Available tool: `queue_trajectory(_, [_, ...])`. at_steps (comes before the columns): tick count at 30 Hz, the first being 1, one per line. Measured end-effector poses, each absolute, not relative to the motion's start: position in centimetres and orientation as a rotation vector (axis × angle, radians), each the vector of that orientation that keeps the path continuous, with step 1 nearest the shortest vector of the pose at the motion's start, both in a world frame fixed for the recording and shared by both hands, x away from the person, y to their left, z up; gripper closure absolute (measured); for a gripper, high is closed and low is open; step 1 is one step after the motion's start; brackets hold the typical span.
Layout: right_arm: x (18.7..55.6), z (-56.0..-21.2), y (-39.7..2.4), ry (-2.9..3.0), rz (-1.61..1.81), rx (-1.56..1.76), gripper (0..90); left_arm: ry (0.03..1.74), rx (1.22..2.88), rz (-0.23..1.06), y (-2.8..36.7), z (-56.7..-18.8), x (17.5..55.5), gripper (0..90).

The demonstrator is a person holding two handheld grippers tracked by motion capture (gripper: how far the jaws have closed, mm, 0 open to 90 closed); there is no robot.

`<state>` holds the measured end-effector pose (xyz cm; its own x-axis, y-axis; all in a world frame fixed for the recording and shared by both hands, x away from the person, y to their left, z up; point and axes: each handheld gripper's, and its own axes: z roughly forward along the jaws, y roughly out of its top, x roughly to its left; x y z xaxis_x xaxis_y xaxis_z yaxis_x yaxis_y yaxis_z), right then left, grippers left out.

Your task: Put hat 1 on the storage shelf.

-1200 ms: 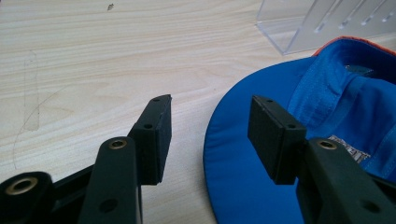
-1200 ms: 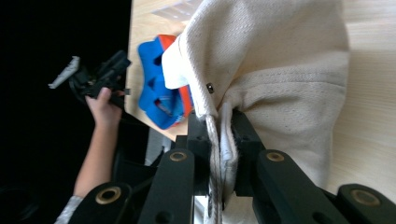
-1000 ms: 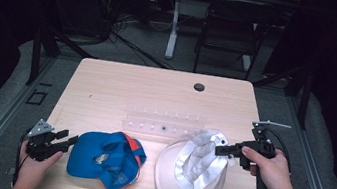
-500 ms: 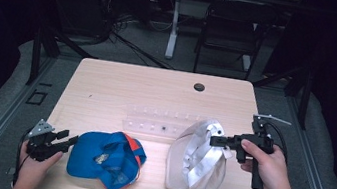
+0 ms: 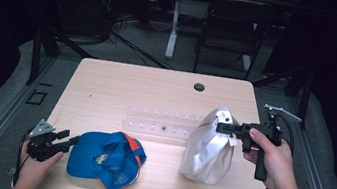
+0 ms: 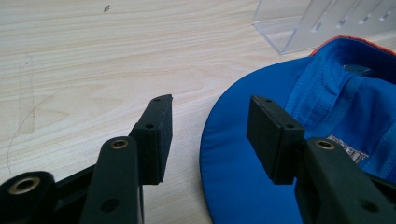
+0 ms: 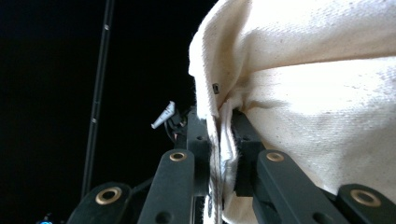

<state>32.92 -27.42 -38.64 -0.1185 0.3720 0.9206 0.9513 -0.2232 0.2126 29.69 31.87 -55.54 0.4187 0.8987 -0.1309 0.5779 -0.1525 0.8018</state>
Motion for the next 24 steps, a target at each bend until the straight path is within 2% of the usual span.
queue_trajectory(10, [34.0,-36.4,-25.8,-1.454,-1.397,-1.546,81.2,1.264,1.844,0.486,31.9,-55.5,29.7,51.0])
queue_trajectory(24, [36.7,-33.9,-21.5,-1.445,-1.442,-1.477,81.2,1.259,1.853,0.487,31.9,-55.5,29.7,50.5])
